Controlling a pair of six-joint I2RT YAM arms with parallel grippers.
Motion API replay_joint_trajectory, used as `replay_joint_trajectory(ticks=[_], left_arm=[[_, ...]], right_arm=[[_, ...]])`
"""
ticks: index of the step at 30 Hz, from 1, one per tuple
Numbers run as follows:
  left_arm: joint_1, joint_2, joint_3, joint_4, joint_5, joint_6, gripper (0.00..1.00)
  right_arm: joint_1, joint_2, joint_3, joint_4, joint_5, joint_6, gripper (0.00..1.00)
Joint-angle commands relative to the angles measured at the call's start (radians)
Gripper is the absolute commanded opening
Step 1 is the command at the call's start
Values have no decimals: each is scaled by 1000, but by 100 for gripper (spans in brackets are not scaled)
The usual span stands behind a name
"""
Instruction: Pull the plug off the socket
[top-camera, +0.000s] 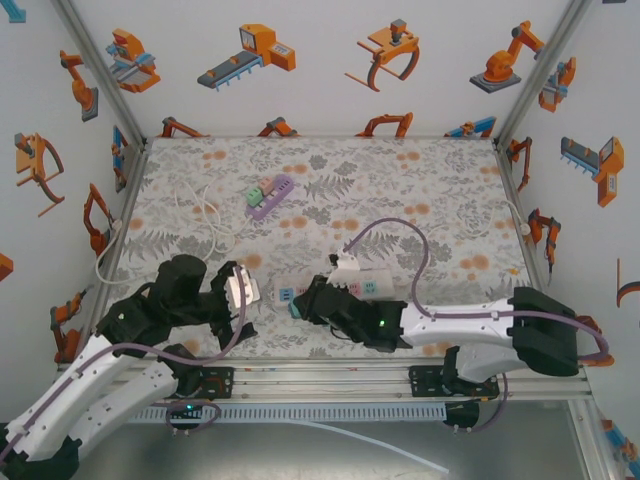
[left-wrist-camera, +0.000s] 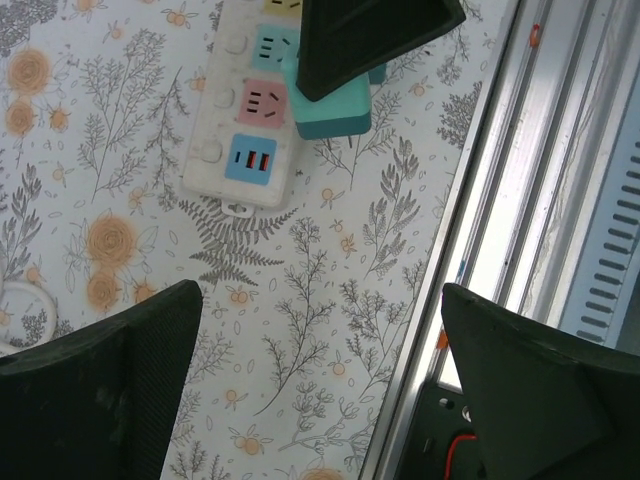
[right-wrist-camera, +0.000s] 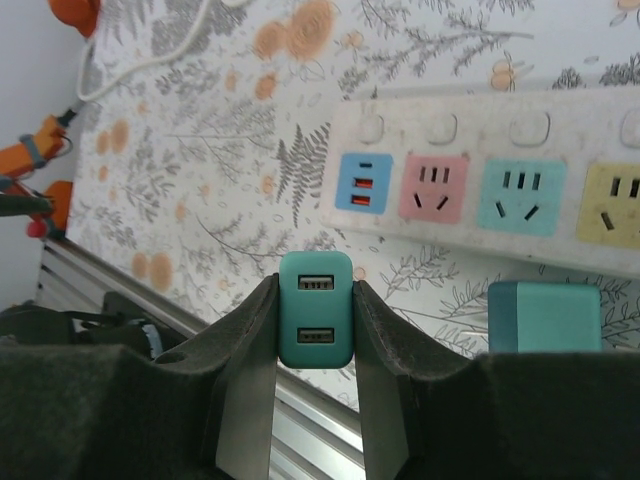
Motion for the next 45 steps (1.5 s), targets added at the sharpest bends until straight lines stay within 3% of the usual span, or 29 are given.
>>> replay_joint_trajectory(ticks=[1, 11, 21, 26, 36, 43, 45], left_arm=[[-3, -24, -23, -15, 43, 65, 97], [-3, -97, -75, -11, 83, 94, 97], [-4, -129, -109, 8, 69, 113, 97], [-4, -134, -110, 8, 56, 112, 97], [-4, -143, -111, 25, 37, 91, 97], [-4, -128, -90, 89, -99, -48, 97], [-3, -127, -94, 134, -152, -103, 97]], right_arm=[[14, 50, -22, 74, 71, 53, 14], [27, 180, -50, 162, 108, 106, 16], [58, 247, -53, 157, 153, 180, 32], [63, 226, -40, 90, 166, 209, 39], [74, 146, -40, 6, 196, 211, 42], [75, 17, -74, -21, 249, 144, 43], [76, -23, -83, -16, 272, 49, 42]])
